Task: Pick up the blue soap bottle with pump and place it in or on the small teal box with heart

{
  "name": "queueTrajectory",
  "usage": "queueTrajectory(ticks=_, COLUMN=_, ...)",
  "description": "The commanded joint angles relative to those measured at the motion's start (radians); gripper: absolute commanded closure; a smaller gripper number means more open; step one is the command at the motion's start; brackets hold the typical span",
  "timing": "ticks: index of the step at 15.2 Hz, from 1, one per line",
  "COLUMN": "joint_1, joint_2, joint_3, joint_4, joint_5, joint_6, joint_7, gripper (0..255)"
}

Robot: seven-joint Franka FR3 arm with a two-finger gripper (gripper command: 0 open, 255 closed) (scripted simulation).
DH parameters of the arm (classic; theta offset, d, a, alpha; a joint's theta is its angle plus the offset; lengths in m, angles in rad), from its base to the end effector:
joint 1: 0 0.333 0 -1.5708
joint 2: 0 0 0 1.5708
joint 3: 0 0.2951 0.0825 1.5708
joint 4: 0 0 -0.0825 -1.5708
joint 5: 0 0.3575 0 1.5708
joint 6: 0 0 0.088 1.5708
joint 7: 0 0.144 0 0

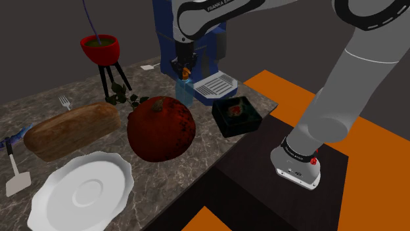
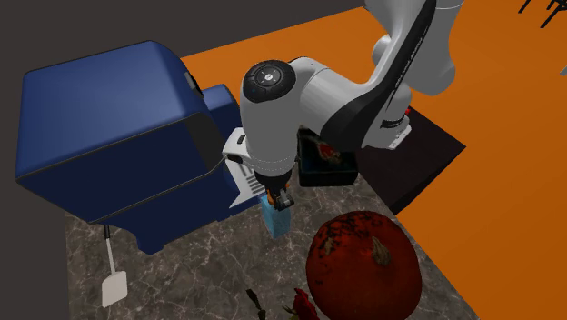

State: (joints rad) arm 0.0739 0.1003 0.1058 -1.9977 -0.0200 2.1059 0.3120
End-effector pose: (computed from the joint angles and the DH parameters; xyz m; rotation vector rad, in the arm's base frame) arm 0.5427 0.0963 0.3668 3.1313 -0.1924 0.0155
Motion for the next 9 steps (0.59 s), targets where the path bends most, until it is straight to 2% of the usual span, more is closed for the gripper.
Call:
queueTrajectory(ticks=1, joint_1=0.0, joint_2=-0.008, joint_3=0.0, joint_4=0.011, joint_5=0.001, joint_6=-0.019, joint_7=0.0, gripper=255)
queueTrajectory(ticks=9, joint_1=0.0, joint_2=-0.04, joint_3=0.001, joint_4=0.082, joint_5=0.006, joint_6=-0.121, joint_7=-0.004, gripper=255)
